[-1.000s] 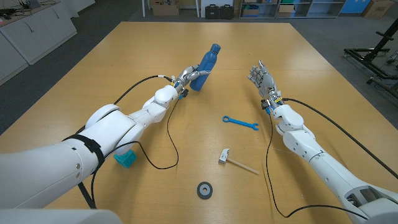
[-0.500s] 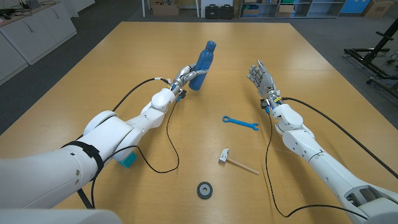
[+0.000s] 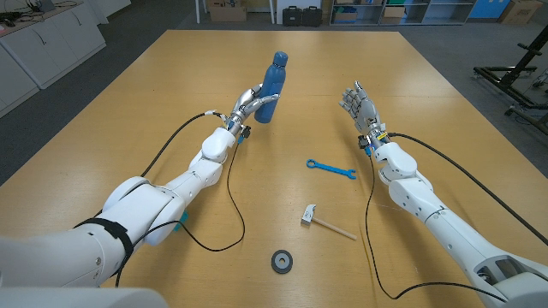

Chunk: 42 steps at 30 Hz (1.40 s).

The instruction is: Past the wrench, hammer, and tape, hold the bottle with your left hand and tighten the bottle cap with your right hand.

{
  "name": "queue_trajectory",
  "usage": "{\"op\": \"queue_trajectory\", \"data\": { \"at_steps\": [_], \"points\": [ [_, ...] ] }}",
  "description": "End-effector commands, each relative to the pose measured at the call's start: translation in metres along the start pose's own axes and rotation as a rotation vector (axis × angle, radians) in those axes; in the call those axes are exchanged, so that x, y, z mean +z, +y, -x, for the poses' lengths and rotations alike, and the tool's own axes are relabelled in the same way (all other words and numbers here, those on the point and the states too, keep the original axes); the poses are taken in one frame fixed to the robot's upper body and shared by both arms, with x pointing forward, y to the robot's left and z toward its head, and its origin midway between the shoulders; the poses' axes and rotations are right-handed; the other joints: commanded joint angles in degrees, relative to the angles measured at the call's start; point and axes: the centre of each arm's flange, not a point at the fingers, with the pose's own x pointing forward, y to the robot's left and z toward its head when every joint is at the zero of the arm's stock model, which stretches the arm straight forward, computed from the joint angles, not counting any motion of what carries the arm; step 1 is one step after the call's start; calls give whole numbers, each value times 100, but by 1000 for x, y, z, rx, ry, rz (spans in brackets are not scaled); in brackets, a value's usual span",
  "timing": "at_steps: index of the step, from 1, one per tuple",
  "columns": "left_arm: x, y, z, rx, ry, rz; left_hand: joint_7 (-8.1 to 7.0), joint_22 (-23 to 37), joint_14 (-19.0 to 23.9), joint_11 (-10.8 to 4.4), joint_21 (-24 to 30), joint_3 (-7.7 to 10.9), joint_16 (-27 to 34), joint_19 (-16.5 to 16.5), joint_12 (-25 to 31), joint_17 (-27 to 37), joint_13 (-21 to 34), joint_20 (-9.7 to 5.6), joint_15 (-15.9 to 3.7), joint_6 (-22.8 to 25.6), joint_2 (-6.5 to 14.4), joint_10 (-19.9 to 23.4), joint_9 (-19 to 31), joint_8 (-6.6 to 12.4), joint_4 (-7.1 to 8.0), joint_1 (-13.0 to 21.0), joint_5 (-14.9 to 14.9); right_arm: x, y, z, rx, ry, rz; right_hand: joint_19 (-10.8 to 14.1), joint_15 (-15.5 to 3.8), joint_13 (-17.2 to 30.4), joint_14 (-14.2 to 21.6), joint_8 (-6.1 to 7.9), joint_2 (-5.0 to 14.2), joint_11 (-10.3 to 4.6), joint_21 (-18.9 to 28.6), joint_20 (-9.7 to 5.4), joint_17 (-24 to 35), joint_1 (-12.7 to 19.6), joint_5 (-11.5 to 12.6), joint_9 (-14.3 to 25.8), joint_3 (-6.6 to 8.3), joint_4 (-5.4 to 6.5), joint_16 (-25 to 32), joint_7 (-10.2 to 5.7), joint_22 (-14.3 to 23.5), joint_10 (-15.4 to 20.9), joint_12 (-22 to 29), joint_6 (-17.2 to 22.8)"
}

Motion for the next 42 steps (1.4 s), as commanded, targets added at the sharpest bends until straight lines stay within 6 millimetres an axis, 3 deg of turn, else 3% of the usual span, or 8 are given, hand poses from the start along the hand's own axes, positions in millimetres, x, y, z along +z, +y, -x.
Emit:
{"op": "queue_trajectory", "data": {
  "at_steps": [1, 20, 33, 42],
  "points": [
    [1, 12, 19, 53, 4, 64, -459, 35, 158, -235, 42, 218, 31, 144, 74, 22, 45, -857, -1017, 568, 447, 380, 22, 70, 140, 496, 53, -3, 2, -1, 9, -1, -3, 42, 23, 30, 23, 2, -3, -16, -5, -17, 5, 49, -34, 12, 7, -18, 19, 45, 20, 5, 16, 42],
    [36, 34, 43, 3, 21, -60, -455, 43, 307, -199, 63, 261, 24, 272, 92, 34, 79, -857, -1017, 736, 512, 527, 28, 126, 149, 619, 82, 6, 8, 0, 32, -11, 22, 51, 10, 30, 24, 2, -1, -28, -14, -16, 6, 50, -35, 12, 4, -19, 19, 36, 21, 15, 18, 49],
    [58, 57, 64, 11, -6, -167, -468, 44, 369, -208, 51, 259, 11, 287, 116, 39, 99, -858, -1018, 835, 522, 638, 31, 156, 170, 619, 89, 35, 24, 5, 83, -59, 102, 197, -19, 31, 178, 30, 8, -74, 16, -19, 6, 75, -34, 14, 6, -30, 73, 12, 23, 55, 31, 130],
    [69, 59, 78, -8, -36, -201, -456, 45, 409, -200, 49, 264, 7, 304, 129, 41, 110, -859, -1019, 889, 532, 699, 32, 172, 172, 633, 95, 64, 35, 12, 110, -127, 200, 385, -78, 32, 398, 147, 51, -230, 52, -17, -6, 276, -25, 37, 80, -134, 139, -178, 25, 263, 103, 421]
  ]
}}
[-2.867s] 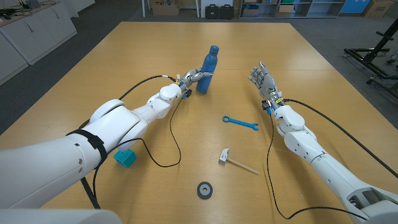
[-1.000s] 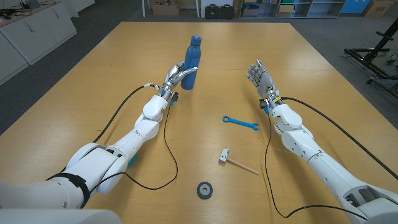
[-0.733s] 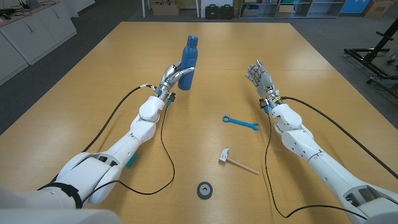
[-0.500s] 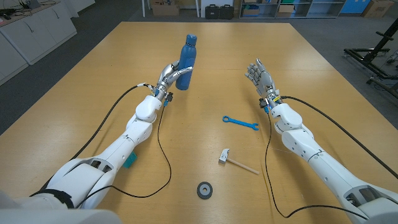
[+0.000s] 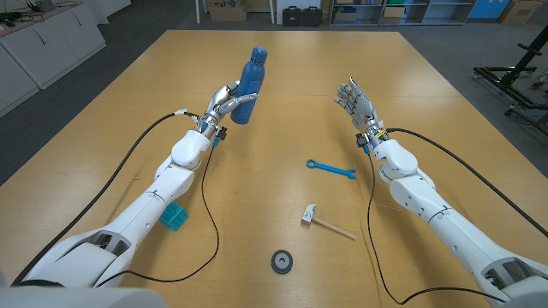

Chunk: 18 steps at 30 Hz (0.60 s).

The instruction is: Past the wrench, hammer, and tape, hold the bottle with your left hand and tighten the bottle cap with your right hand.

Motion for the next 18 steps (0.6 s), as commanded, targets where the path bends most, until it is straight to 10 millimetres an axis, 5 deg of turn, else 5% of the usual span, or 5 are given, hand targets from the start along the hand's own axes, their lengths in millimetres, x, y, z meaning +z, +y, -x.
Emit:
{"op": "queue_trajectory", "data": {
  "at_steps": [1, 7, 18],
  "points": [
    [16, 10, 19, -21, -37, -60, -616, 21, 66, -364, 9, 218, 6, 72, 51, 16, 32, -833, -979, 704, 621, 445, 18, 37, 219, 546, 36, 35, 12, 5, 35, -72, 116, 140, 0, 32, 152, 91, 26, -101, 55, 1, -9, 154, -24, 40, 58, -96, 60, -110, 25, 121, 52, 142],
    [20, 11, 29, -38, -58, -66, -643, 22, 91, -368, 4, 223, 1, 76, 49, 18, 41, -838, -981, 774, 633, 462, 18, 60, 221, 556, 41, 55, 17, 7, 87, -85, 207, 198, -31, 34, 278, 100, 52, -243, 52, 32, -19, 383, -15, 49, 141, -206, 86, -304, 25, 172, 65, 172],
    [21, 10, 41, -37, -69, -53, -642, 24, 135, -375, 4, 231, -2, 98, 63, 23, 52, -834, -985, 811, 653, 530, 18, 68, 223, 576, 48, 78, 28, 7, 105, -116, 293, 142, -23, 55, 305, 147, 68, -322, -2, 70, -26, 662, -10, 56, 234, -303, 69, -314, 25, 305, 121, 306]
  ]
}}
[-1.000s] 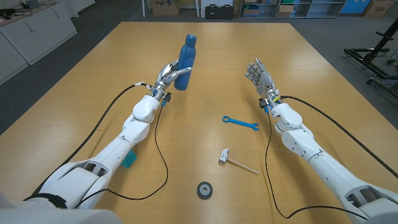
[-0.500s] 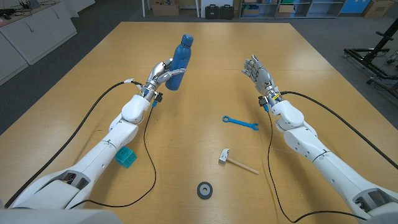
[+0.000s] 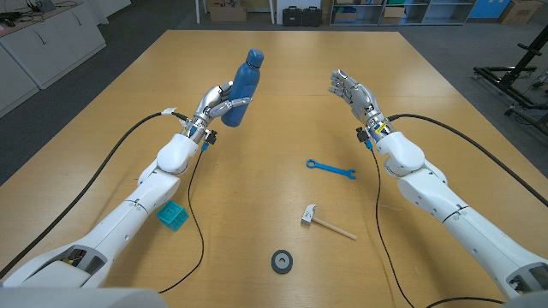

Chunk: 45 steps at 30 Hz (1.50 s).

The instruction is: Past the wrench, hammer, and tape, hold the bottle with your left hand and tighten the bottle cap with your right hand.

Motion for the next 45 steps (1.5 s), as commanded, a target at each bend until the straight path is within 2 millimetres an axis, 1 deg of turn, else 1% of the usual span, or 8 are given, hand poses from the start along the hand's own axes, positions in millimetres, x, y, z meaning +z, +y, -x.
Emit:
{"op": "queue_trajectory", "data": {
  "at_steps": [1, 9, 12, 15, 26, 29, 32, 45],
  "points": [
    [6, 0, 14, -11, -24, 2, -686, 25, 44, -402, 4, 232, -2, 53, 42, 24, 26, -810, -975, 769, 645, 485, 19, 41, 222, 584, 26, 30, 6, -1, 28, -43, 98, 25, -7, 25, 81, 57, 1, -48, -28, 28, 4, 203, -10, 29, 59, -63, 8, -18, 25, 134, 75, 141],
    [12, -2, 20, -21, -39, -5, -706, 26, 57, -401, -2, 229, -11, 53, 34, 24, 34, -813, -971, 774, 641, 484, 19, 38, 223, 584, 27, 49, 7, -1, 32, -70, 165, -40, 10, 49, 95, 119, -8, -53, -75, 118, 11, 368, -8, 50, 104, -91, 2, -64, 25, 280, 141, 290],
    [13, -3, 20, -28, -42, -5, -713, 27, 65, -395, -7, 226, -16, 51, 41, 25, 38, -814, -970, 812, 642, 516, 20, 50, 228, 579, 27, 56, 7, -1, 23, -79, 193, -155, 64, 74, 43, 177, -14, -183, -139, 215, 20, 470, -11, 66, 128, -82, -28, -171, 29, 419, 205, 445],
    [13, -5, 20, -41, -46, -3, -728, 29, 97, -425, -10, 226, -13, 54, 50, 31, 44, -813, -973, 849, 654, 558, 20, 61, 235, 577, 31, 61, 8, 0, 17, -87, 209, -284, 127, 95, -84, 223, -24, -227, -205, 248, 31, 540, -10, 75, 140, -69, -82, -231, 33, 522, 253, 581],
    [16, -11, 17, -100, -63, -11, -739, 34, 164, -425, -11, 220, -13, 76, 71, 42, 59, -810, -977, 994, 660, 662, 21, 108, 237, 577, 35, 80, 11, 1, 11, -105, 293, -397, 138, 116, -199, 194, -67, -290, -270, 317, 36, 675, 1, 79, 168, -99, -134, -251, 34, 465, 238, 525],
    [17, -12, 15, -115, -66, -13, -746, 36, 191, -435, -11, 220, -7, 82, 74, 48, 63, -808, -979, 1001, 668, 683, 21, 108, 240, 577, 37, 87, 12, 1, 12, -102, 327, -403, 102, 119, -261, 234, -106, -393, -293, 380, 31, 838, 20, 84, 209, -134, -162, -433, 33, 538, 259, 627],
    [18, -13, 14, -127, -70, -16, -753, 37, 199, -433, -11, 219, -9, 86, 71, 50, 66, -807, -980, 1008, 667, 683, 21, 109, 238, 579, 38, 93, 13, 1, 20, -100, 353, -407, 104, 118, -291, 238, -130, -479, -304, 435, 27, 914, 29, 85, 227, -145, -173, -507, 33, 562, 262, 641],
    [27, -15, 8, -178, -79, -50, -747, 34, 289, -458, -45, 224, -17, 45, 92, 46, 81, -812, -988, 1121, 687, 808, 21, 139, 229, 610, 47, 127, 22, -10, 104, -119, 492, -394, 84, 124, -241, 271, -223, -631, -338, 600, 13, 1225, 70, 89, 306, -167, -148, -687, 30, 685, 287, 746]
  ]
}}
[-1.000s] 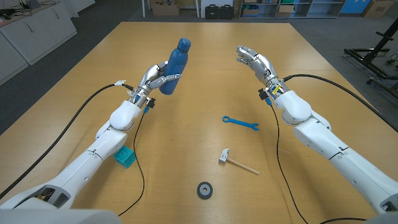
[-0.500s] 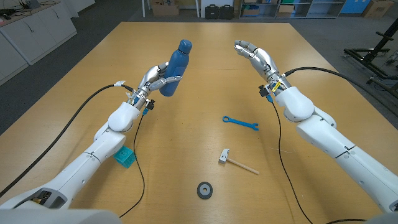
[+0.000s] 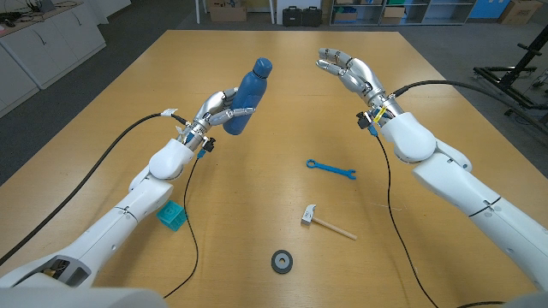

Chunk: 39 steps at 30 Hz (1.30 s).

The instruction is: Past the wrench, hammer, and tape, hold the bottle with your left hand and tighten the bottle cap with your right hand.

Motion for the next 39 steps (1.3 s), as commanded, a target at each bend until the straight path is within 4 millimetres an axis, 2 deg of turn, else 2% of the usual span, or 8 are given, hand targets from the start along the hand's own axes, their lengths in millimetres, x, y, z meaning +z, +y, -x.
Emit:
{"op": "queue_trajectory", "data": {
  "at_steps": [1, 5, 18, 26, 30, 32, 34, 39],
  "points": [
    [5, -4, -6, -54, -2, -26, -885, 5, 79, -566, -6, 225, -18, -12, 22, 17, 29, -815, -957, 964, 688, 643, 22, 35, 227, 613, 25, 30, -4, -13, 73, -24, 125, 49, -8, 20, 42, 48, -44, -81, -6, 80, 13, 171, 43, 10, 62, -5, 12, -108, 30, 100, 62, 82],
    [5, -7, -7, -59, -3, -27, -880, 6, 81, -561, -8, 224, -24, -13, 11, 15, 31, -817, -956, 936, 684, 627, 22, 22, 224, 617, 26, 36, -6, -20, 111, -26, 142, 92, -32, 29, 127, 69, -86, -156, -5, 153, 8, 279, 55, 20, 87, 2, 46, -181, 29, 151, 77, 136],
    [4, -13, -10, -78, 1, -43, -880, 11, 168, -543, -1, 229, -6, 23, 31, 38, 47, -809, -961, 992, 718, 725, 23, 36, 228, 636, 31, 56, -10, -37, 194, -28, 226, 134, -46, 41, 274, 91, -139, -164, -12, 228, 7, 371, 59, 29, 102, 36, 102, -212, 29, 259, 113, 216],
    [2, -12, -13, -80, 8, -35, -887, 14, 164, -542, 2, 223, -22, 46, 2, 45, 59, -810, -960, 954, 708, 687, 25, 14, 218, 653, 33, 66, -12, -41, 245, -30, 268, 181, -130, 47, 412, 138, -214, -192, -20, 254, 12, 351, 56, 35, 67, 102, 156, -369, 29, 412, 161, 397],
    [1, -11, -15, -83, 8, -34, -887, 15, 163, -538, 1, 222, -26, 48, -2, 48, 62, -812, -958, 944, 710, 687, 25, 8, 220, 653, 33, 70, -13, -43, 272, -15, 285, 305, -153, 38, 604, 76, -307, -190, 6, 279, 15, 287, 56, 40, 12, 145, 224, -235, 29, 425, 149, 304],
    [1, -10, -16, -83, 9, -32, -887, 15, 163, -548, 0, 222, -28, 47, -5, 49, 64, -813, -959, 942, 712, 685, 25, 6, 220, 654, 34, 71, -14, -44, 287, -9, 288, 423, -133, 32, 757, 41, -344, -112, 35, 366, 14, 278, 67, 46, -5, 159, 270, -57, 30, 454, 153, 250],
    [0, -10, -17, -85, 10, -29, -883, 16, 162, -556, 0, 222, -30, 48, -8, 50, 65, -813, -959, 939, 714, 682, 26, 4, 221, 655, 35, 72, -14, -44, 293, -5, 296, 500, -81, 30, 814, 40, -365, -73, 54, 406, 11, 286, 76, 54, -10, 159, 282, 18, 30, 473, 158, 257],
    [-1, -10, -19, -86, 10, -21, -880, 17, 162, -545, -2, 224, -35, 50, -7, 54, 71, -814, -958, 938, 726, 699, 27, 0, 225, 658, 36, 79, -15, -45, 317, 7, 334, 554, 71, 37, 829, 26, -391, -50, 59, 502, 7, 299, 88, 67, -15, 160, 272, 94, 30, 463, 154, 236]
  ]
}}
